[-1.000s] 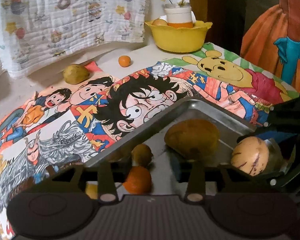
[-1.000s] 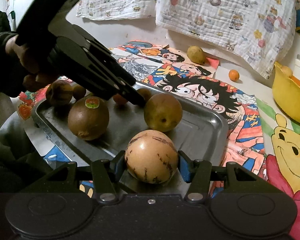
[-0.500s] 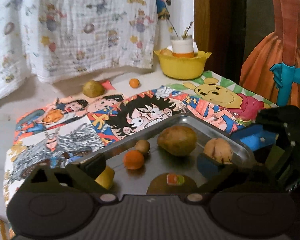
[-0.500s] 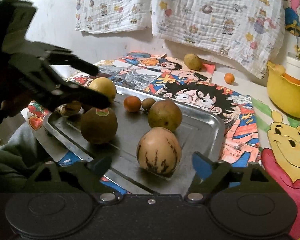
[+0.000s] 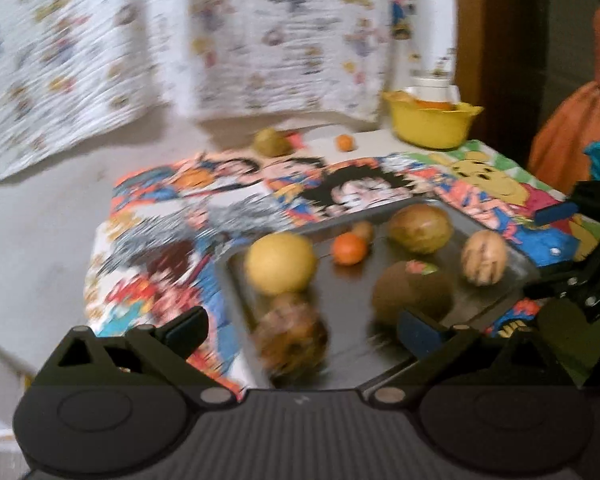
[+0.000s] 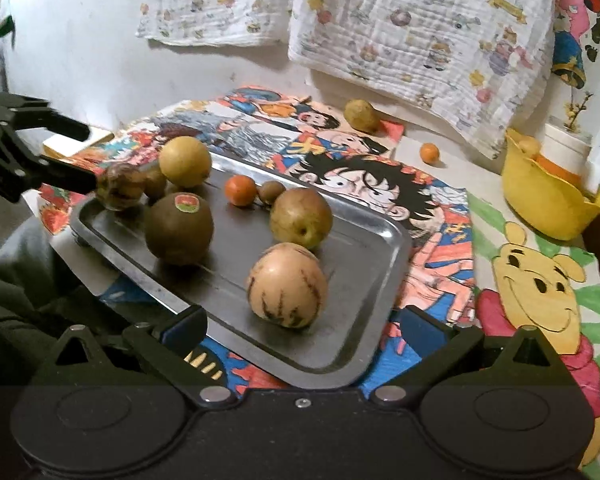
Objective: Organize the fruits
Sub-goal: 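Move both tools away from the tray toward the remaining pear and mandarin, then lower the left tool to the brown pear while the right tool approaches the mandarin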
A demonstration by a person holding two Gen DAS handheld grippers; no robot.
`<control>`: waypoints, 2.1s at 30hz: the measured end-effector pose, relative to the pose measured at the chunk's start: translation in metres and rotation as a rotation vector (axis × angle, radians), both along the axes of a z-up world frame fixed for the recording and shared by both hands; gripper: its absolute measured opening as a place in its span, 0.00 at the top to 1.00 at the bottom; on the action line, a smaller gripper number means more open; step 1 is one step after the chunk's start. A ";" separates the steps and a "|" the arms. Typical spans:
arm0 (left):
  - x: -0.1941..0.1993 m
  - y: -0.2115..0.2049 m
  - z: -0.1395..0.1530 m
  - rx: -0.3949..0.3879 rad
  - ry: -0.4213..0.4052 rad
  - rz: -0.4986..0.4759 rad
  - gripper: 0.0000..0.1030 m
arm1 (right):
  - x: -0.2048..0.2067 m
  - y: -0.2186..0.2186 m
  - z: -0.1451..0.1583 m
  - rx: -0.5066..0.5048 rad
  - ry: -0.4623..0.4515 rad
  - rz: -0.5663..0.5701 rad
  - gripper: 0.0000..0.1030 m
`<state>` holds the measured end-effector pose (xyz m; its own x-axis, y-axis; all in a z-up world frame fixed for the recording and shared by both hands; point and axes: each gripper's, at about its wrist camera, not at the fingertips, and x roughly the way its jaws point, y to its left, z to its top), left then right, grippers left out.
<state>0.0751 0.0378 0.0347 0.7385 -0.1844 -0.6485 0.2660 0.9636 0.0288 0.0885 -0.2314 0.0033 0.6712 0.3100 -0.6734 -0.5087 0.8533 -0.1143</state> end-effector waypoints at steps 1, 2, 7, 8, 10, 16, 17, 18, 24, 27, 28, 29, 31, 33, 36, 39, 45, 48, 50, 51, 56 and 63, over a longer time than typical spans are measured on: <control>-0.002 0.006 0.000 -0.004 0.004 0.019 0.01 | 0.000 0.000 0.001 -0.005 0.000 -0.002 0.01; -0.003 0.012 0.000 -0.011 0.009 0.038 0.01 | 0.000 -0.001 0.002 -0.010 0.000 -0.004 0.01; -0.008 0.032 0.002 -0.025 0.014 0.096 0.01 | 0.005 -0.002 0.006 -0.024 -0.006 -0.017 0.01; -0.007 0.034 0.003 -0.023 0.013 0.106 0.01 | 0.006 -0.003 0.007 -0.025 -0.006 -0.020 0.01; -0.005 0.037 0.004 -0.021 0.011 0.119 0.01 | 0.009 -0.003 0.007 -0.030 -0.007 -0.025 0.01; 0.005 0.044 0.006 -0.012 0.017 0.156 0.01 | 0.021 -0.003 0.008 -0.049 0.003 -0.027 0.01; 0.007 0.045 0.007 -0.013 0.017 0.159 0.01 | 0.023 -0.004 0.008 -0.048 0.007 -0.026 0.01; 0.009 0.046 0.007 -0.016 0.018 0.164 0.01 | 0.026 -0.004 0.009 -0.046 0.010 -0.025 0.01; 0.025 0.053 0.013 -0.015 0.016 0.191 0.01 | 0.041 -0.003 0.015 -0.046 0.014 -0.013 0.01; 0.036 0.056 0.017 -0.013 0.011 0.196 0.01 | 0.049 -0.003 0.020 -0.046 0.011 -0.002 0.01; 0.039 0.056 0.018 -0.012 0.008 0.202 0.01 | 0.052 -0.002 0.021 -0.046 0.009 0.001 0.01; 0.043 0.056 0.018 -0.013 0.007 0.210 0.01 | 0.056 -0.002 0.023 -0.046 0.007 0.005 0.01; 0.051 0.058 0.019 -0.019 0.009 0.225 0.01 | 0.062 -0.001 0.025 -0.049 0.000 0.007 0.01; 0.059 0.060 0.019 -0.025 0.015 0.236 0.01 | 0.069 -0.001 0.027 -0.050 -0.007 0.010 0.01; 0.074 0.062 0.017 -0.018 0.032 0.251 0.01 | 0.081 -0.001 0.029 -0.046 -0.010 0.011 0.01; 0.088 0.065 0.017 -0.011 0.040 0.258 0.01 | 0.096 0.000 0.030 -0.046 -0.013 0.013 0.01; 0.116 0.066 0.019 -0.013 0.039 0.257 0.01 | 0.123 0.002 0.034 -0.045 -0.026 0.014 0.01; 0.131 0.065 0.015 -0.019 0.042 0.255 0.01 | 0.135 0.001 0.039 -0.036 -0.048 0.004 0.01; 0.142 0.064 0.012 -0.014 0.047 0.253 0.01 | 0.142 0.000 0.043 -0.029 -0.066 0.001 0.01; 0.147 0.063 0.011 -0.011 0.049 0.251 0.01 | 0.146 -0.001 0.045 -0.030 -0.077 0.001 0.01; 0.179 0.053 0.009 0.011 0.045 0.211 0.01 | 0.172 0.000 0.051 -0.039 -0.129 -0.007 0.01; 0.226 0.025 0.008 0.024 0.020 0.105 0.01 | 0.226 0.000 0.052 -0.014 -0.159 -0.053 0.01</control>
